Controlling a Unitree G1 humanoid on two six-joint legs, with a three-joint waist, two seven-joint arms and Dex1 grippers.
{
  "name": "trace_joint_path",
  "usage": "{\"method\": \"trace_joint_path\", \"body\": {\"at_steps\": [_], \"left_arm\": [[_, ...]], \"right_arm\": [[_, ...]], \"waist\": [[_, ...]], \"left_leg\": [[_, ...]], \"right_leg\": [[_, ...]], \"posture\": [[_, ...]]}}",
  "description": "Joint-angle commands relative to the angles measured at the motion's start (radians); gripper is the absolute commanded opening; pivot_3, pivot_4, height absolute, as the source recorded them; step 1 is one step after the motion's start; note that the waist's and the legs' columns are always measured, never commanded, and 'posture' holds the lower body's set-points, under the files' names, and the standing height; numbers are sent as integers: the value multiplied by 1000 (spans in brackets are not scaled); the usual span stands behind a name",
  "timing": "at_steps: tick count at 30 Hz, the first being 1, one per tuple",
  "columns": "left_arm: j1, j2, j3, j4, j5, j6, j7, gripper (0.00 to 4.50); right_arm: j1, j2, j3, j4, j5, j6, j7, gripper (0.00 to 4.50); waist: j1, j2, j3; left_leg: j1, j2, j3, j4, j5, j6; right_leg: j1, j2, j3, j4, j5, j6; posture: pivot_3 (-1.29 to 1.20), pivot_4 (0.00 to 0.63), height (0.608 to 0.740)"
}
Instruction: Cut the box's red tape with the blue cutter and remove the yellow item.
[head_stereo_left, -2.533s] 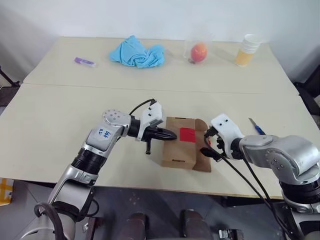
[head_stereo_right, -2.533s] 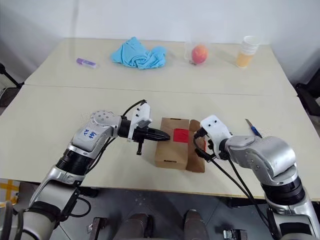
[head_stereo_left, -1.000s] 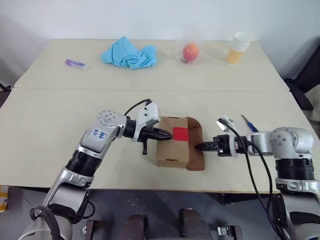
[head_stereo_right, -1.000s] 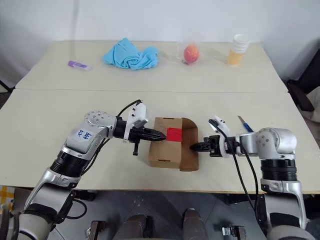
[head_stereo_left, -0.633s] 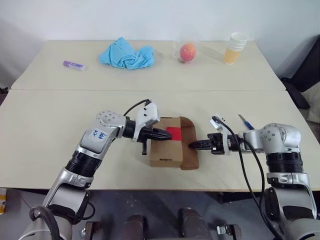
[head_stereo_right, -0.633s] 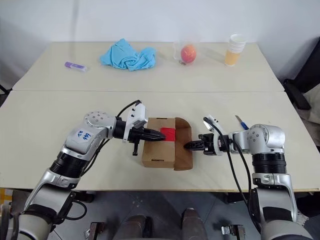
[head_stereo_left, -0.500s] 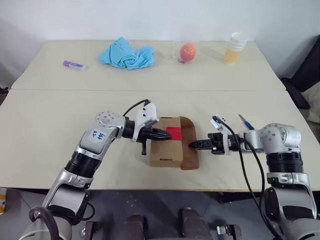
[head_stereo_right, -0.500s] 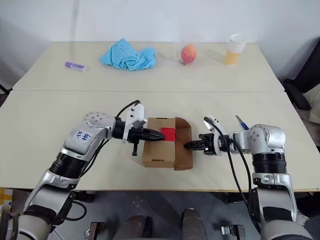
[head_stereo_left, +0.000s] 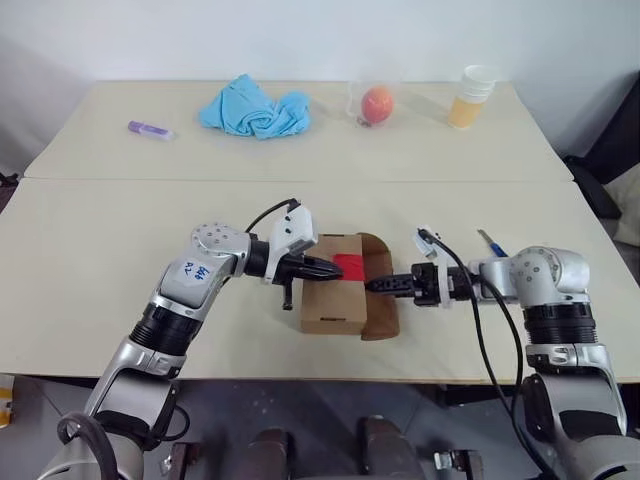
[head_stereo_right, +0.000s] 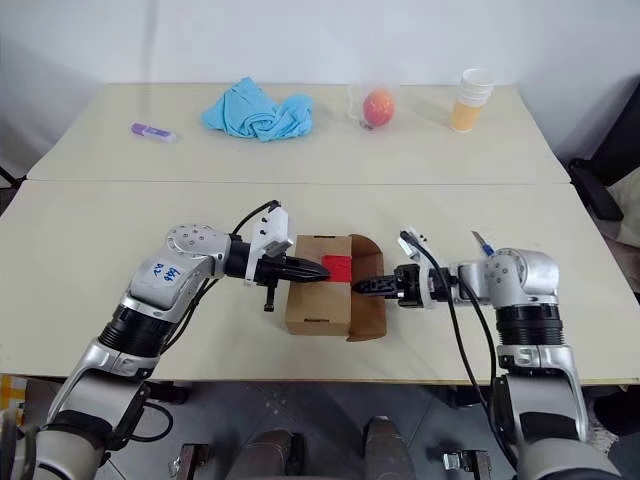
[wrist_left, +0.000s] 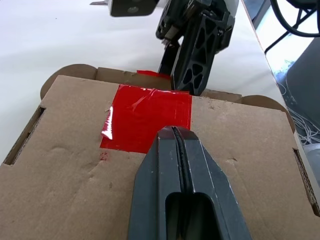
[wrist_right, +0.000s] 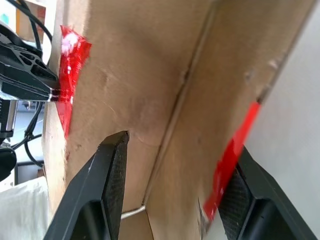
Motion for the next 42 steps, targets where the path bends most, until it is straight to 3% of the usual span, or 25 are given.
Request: {"method": "trace_joint_path", "body": {"at_steps": [1,3,6,9,14,18,21,25,29,33,42], "left_arm": [[17,11,-7,-13,12,4,6,0],[21,14,-5,-18,10,7,8,0],[25,16,-2,-22,9,9,10,0],[25,14,0,-22,9,9,14,0],[29,22,8,-19,7,4,12,0],[47,106,30,-11,-5,7,-48,0],[42,65,14,11,-3,-16,-30,0],[41,-48,-31,26,3,-43,-8,0],[32,-153,-53,67,20,-82,40,0],[16,-204,-69,93,24,-87,48,0],[-8,-327,-90,179,42,-121,109,0]], "right_arm": [[33,30,89,41,-34,3,4,2264],[37,28,99,43,-41,-4,15,1846],[40,24,110,41,-45,-11,25,880],[35,27,103,39,-48,-9,25,25],[17,18,63,29,-53,22,0,9],[-9,-56,-18,-33,-20,129,-35,9],[-12,-117,-22,-35,7,129,-47,9],[-31,-236,0,-44,68,129,-54,9],[-60,-351,40,-47,137,129,-63,9],[-71,-464,87,-67,216,129,-69,9],[-169,-681,230,-100,387,129,-84,9]], "waist": [[0,0,0],[0,0,0],[0,-1,-1],[1,-10,-6],[11,-17,-10],[12,-11,-7],[33,-2,-6],[63,-1,-5],[64,-1,-5],[63,0,-5],[65,2,-4]], "left_leg": [[0,0,0,0,0,0],[0,0,0,0,0,0],[0,0,0,0,0,0],[1,1,-1,0,0,-1],[1,0,-2,1,0,-1],[-1,1,-2,-1,0,-1],[-3,-2,-3,-2,0,0],[-6,-8,-4,1,-2,5],[-10,-12,-4,1,-2,9],[-12,-13,-4,1,-1,10],[-16,-13,-6,3,-1,10]], "right_leg": [[0,0,0,0,0,0],[0,0,0,0,0,0],[0,0,0,0,0,0],[1,0,-1,-1,0,0],[2,0,-2,-6,3,-4],[-1,-1,-2,-6,3,-4],[-2,-3,-2,-6,3,-4],[-2,-7,-4,-9,4,-2],[-1,-13,-8,-15,6,2],[-1,-19,-26,-15,7,3],[-1,-21,-31,-19,7,5]], "posture": [[0,150,740],[0,150,740],[0,150,740],[0,150,740],[0,150,740],[0,150,740],[0,150,740],[0,150,740],[0,150,740],[0,150,740],[0,150,740]]}}
